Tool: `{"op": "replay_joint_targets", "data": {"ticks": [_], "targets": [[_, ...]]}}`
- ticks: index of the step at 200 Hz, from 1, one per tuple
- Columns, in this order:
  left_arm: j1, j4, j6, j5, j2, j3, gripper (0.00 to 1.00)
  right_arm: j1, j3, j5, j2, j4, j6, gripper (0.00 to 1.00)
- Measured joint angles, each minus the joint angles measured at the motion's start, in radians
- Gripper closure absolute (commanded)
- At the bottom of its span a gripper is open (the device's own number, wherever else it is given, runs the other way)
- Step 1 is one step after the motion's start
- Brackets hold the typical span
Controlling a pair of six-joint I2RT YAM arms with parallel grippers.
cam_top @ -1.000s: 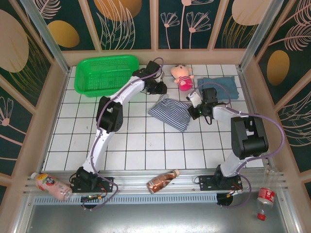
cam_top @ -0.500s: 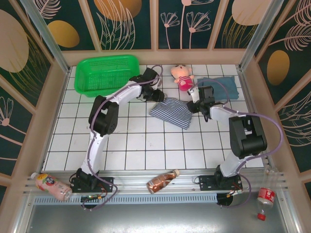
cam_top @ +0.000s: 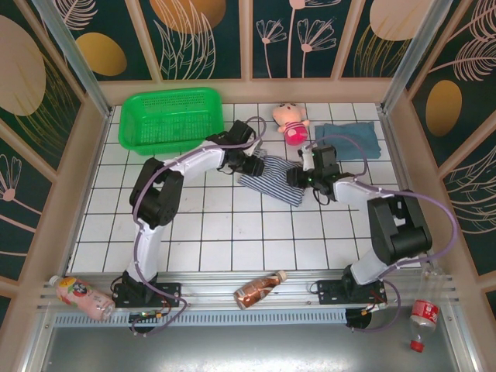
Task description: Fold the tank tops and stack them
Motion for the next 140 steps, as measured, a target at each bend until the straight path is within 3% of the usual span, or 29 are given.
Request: {"op": "replay_joint_targets", "data": {"ticks": [61,116,140], "targets": [[-0.001,0.029,0.035,-0.145,0.085,0.025,0.50,-0.007,0.045,0.016,0.103,-0.007,0.050,0.48],[0.000,0.056,0.011,-0.206,0.090,0.017,0.50,-0.045,0.003,0.053,-0.069,-0.063,0.267,0.39],[0.000,0.086,0.003,-0.197,0.079,-0.009,0.50,-0.056,-0.005,0.050,-0.047,-0.068,0.354,0.33]]}}
